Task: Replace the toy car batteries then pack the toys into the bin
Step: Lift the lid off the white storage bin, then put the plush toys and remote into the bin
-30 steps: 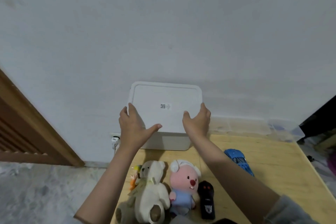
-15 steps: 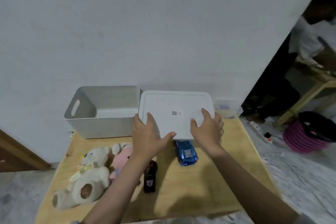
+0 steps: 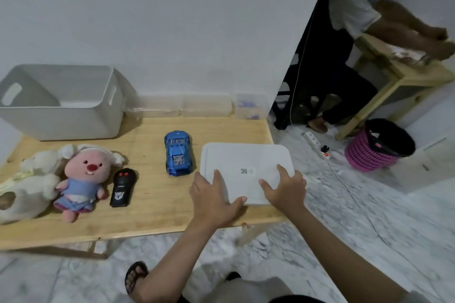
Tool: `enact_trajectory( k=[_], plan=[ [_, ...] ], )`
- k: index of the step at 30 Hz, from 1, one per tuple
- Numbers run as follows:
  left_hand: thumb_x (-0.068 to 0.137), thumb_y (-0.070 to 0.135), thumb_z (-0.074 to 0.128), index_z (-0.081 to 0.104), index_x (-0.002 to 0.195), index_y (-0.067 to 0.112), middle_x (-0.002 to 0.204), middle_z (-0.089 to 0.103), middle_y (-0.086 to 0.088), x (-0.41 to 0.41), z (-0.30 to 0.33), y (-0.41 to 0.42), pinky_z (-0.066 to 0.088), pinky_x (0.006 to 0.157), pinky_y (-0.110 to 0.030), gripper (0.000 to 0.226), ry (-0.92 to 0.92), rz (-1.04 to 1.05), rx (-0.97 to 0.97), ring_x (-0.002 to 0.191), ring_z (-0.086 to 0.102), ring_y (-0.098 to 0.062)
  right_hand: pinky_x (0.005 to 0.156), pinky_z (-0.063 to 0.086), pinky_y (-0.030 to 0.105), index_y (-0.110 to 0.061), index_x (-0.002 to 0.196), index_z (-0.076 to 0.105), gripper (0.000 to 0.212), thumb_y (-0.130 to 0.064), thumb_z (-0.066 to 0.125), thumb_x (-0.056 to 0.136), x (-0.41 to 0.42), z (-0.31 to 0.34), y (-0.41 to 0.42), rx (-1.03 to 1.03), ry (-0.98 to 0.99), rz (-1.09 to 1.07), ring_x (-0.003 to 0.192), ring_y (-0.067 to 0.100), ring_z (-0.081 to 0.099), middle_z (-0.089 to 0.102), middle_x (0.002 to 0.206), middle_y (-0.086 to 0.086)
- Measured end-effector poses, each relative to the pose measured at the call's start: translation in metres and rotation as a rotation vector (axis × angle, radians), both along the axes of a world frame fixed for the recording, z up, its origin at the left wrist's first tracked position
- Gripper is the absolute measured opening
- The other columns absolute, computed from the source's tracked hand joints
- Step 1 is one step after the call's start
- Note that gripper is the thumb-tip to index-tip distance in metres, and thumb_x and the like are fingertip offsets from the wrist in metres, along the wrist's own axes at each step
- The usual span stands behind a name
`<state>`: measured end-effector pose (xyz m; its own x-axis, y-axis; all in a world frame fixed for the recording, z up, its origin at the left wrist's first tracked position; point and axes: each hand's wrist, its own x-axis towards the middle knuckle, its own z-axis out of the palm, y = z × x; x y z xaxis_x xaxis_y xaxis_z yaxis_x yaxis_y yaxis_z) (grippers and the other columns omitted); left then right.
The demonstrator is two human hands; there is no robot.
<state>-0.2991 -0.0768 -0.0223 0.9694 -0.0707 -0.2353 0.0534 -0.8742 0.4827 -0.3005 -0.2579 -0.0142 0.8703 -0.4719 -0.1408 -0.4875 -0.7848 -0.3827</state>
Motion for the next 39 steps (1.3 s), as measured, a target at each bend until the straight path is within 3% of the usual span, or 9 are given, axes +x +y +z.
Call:
enact_trajectory(
  k=[9, 15, 17, 20, 25, 29, 34, 37, 39],
  plan=[
    [0.073, 0.079, 0.046, 0.01, 0.15, 0.015, 0.149, 0.001, -0.033, -0.012, -0.039, -0.004, 0.015, 0.113, -0.049, 0.106, 0.075, -0.015, 0.122, 0.137, 0.009, -0.046, 0.112, 0.022, 0.049, -0.025, 0.146, 0.024, 0.088, -0.058, 0.064, 0.076, -0.009, -0.039, -0.005, 0.164, 0.182, 0.064, 0.138, 0.041, 0.009, 0.007, 0.151, 0.021],
    [0.076, 0.081, 0.031, -0.004, 0.151, 0.021, 0.153, -0.014, -0.026, -0.013, -0.047, -0.005, 0.008, 0.112, -0.059, 0.102, 0.035, -0.023, 0.14, 0.142, -0.011, -0.041, 0.117, 0.001, 0.049, -0.02, 0.147, 0.024, 0.073, -0.045, 0.058, 0.087, -0.004, -0.039, 0.008, 0.192, 0.129, 0.101, 0.144, 0.035, -0.012, -0.011, 0.155, 0.021],
    [0.073, 0.082, 0.023, -0.003, 0.152, 0.021, 0.155, -0.011, -0.023, -0.013, -0.043, 0.002, 0.008, 0.112, -0.059, 0.103, -0.012, -0.012, 0.105, 0.143, -0.01, -0.039, 0.117, 0.005, 0.045, -0.018, 0.145, 0.029, 0.065, -0.039, 0.056, 0.09, 0.001, -0.036, 0.02, 0.23, 0.065, 0.13, 0.145, 0.031, -0.007, -0.004, 0.157, 0.019],
    [0.077, 0.074, 0.028, 0.017, 0.15, 0.013, 0.155, 0.003, -0.025, -0.011, -0.031, 0.025, 0.016, 0.109, -0.062, 0.096, -0.11, 0.06, 0.045, 0.143, 0.003, -0.04, 0.115, 0.02, 0.04, -0.013, 0.139, 0.041, 0.053, -0.029, 0.056, 0.092, 0.011, -0.029, 0.053, 0.31, -0.051, 0.188, 0.144, 0.028, 0.009, 0.016, 0.155, 0.014],
    [0.083, 0.057, 0.04, 0.039, 0.141, 0.006, 0.15, 0.019, -0.028, 0.002, -0.014, 0.115, 0.025, 0.105, -0.06, 0.077, -0.317, 0.128, 0.049, 0.137, 0.02, -0.046, 0.099, 0.031, 0.017, -0.009, 0.125, 0.055, 0.036, -0.012, 0.059, 0.089, 0.024, -0.013, 0.153, 0.459, -0.27, 0.306, 0.123, 0.016, 0.044, 0.048, 0.129, 0.007],
    [0.081, 0.052, 0.047, 0.044, 0.135, 0.006, 0.146, 0.025, -0.028, 0.016, 0.006, 0.204, 0.028, 0.103, -0.058, 0.072, -0.413, 0.242, 0.058, 0.135, 0.023, -0.044, 0.09, 0.04, 0.017, -0.017, 0.123, 0.056, 0.033, -0.015, 0.058, 0.089, 0.028, 0.0, 0.242, 0.565, -0.283, 0.385, 0.107, 0.001, 0.046, 0.05, 0.119, -0.003],
    [0.082, 0.042, 0.054, 0.055, 0.124, 0.007, 0.139, 0.04, -0.022, 0.031, 0.038, 0.317, 0.02, 0.103, -0.066, 0.054, -0.477, 0.429, 0.024, 0.131, 0.035, -0.04, 0.087, 0.048, 0.022, -0.02, 0.125, 0.053, 0.038, -0.017, 0.06, 0.088, 0.047, 0.012, 0.34, 0.646, -0.217, 0.431, 0.108, 0.015, 0.059, 0.049, 0.114, -0.007],
    [0.081, 0.044, 0.05, 0.061, 0.117, 0.007, 0.126, 0.054, -0.016, 0.046, 0.044, 0.38, 0.027, 0.104, -0.064, 0.052, -0.492, 0.496, -0.019, 0.122, 0.048, -0.034, 0.096, 0.04, 0.024, -0.021, 0.135, 0.045, 0.051, -0.019, 0.061, 0.087, 0.06, 0.013, 0.382, 0.533, -0.164, 0.448, 0.119, 0.022, 0.05, 0.047, 0.128, 0.004],
    [0.081, 0.045, 0.052, 0.059, 0.122, 0.008, 0.128, 0.052, -0.016, 0.057, 0.046, 0.41, 0.035, 0.103, -0.055, 0.055, -0.461, 0.46, -0.064, 0.122, 0.049, -0.032, 0.099, 0.036, 0.025, -0.023, 0.145, 0.032, 0.064, -0.022, 0.061, 0.087, 0.068, 0.011, 0.402, 0.497, -0.071, 0.43, 0.125, 0.023, 0.044, 0.035, 0.141, 0.008]
  ],
)
